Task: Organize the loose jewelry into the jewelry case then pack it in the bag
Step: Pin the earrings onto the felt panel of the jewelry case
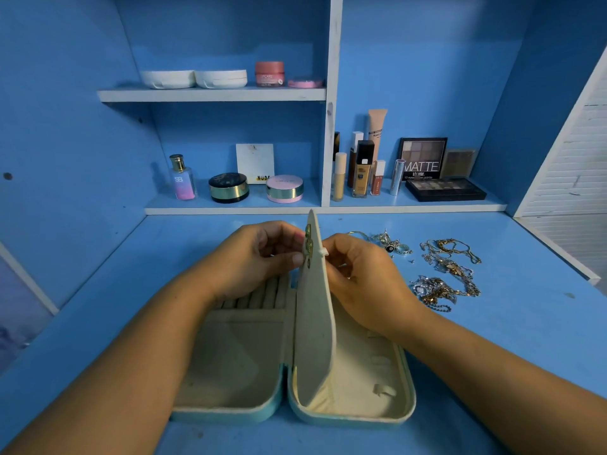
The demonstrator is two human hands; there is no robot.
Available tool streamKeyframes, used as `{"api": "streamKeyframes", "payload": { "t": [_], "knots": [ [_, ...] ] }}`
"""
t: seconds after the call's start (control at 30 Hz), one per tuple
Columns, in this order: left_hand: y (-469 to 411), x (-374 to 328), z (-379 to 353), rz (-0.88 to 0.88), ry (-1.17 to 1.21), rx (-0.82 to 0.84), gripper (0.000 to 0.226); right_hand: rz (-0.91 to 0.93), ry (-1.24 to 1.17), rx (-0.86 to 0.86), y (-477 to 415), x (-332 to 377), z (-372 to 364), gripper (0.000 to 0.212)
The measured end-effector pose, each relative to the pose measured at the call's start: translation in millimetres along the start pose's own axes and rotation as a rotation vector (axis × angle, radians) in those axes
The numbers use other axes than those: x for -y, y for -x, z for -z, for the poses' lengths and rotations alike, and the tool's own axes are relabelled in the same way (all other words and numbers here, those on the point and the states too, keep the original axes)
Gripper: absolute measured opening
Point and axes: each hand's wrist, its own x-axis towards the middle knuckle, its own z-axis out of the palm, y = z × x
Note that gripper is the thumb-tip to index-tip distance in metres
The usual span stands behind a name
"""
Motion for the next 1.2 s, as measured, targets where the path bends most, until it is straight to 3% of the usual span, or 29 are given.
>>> {"api": "streamKeyframes", "payload": {
  "t": [0.2, 0.37, 0.43, 0.53, 0.63, 0.77, 0.93, 1.07, 1.2],
  "knots": [
    [1, -1, -4, -0.015, 0.032, -0.022, 0.024, -0.017, -0.394, 0.003, 6, 4, 14, 0.026],
    [4, -5, -7, -0.042, 0.002, 0.0, 0.028, -0.021, -0.411, 0.101, 11, 5, 32, 0.066],
    [4, -7, -8, -0.028, -0.019, 0.022, 0.029, -0.08, -0.421, 0.138, 12, 5, 38, 0.06],
    [7, -10, -11, -0.007, -0.044, 0.033, 0.037, -0.227, -0.417, 0.119, 12, 8, 52, 0.036],
    [10, -11, -15, -0.013, -0.183, 0.03, 0.045, -0.323, -0.183, 0.077, 10, -2, 58, 0.014],
    [13, -12, -20, -0.028, -0.408, 0.051, 0.057, -0.229, 0.3, 0.172, 8, -13, 57, 0.013],
    [18, -20, -26, -0.002, -0.544, 0.072, 0.057, -0.156, 0.408, 0.186, 6, -28, 59, 0.012],
    [19, -24, -30, 0.037, -0.655, 0.123, 0.058, -0.114, 0.457, 0.001, 2, -42, 69, 0.018],
    [29, -22, -33, 0.019, -0.804, 0.197, 0.06, -0.203, 0.636, -0.221, -6, -62, 90, 0.026]
  ]
}}
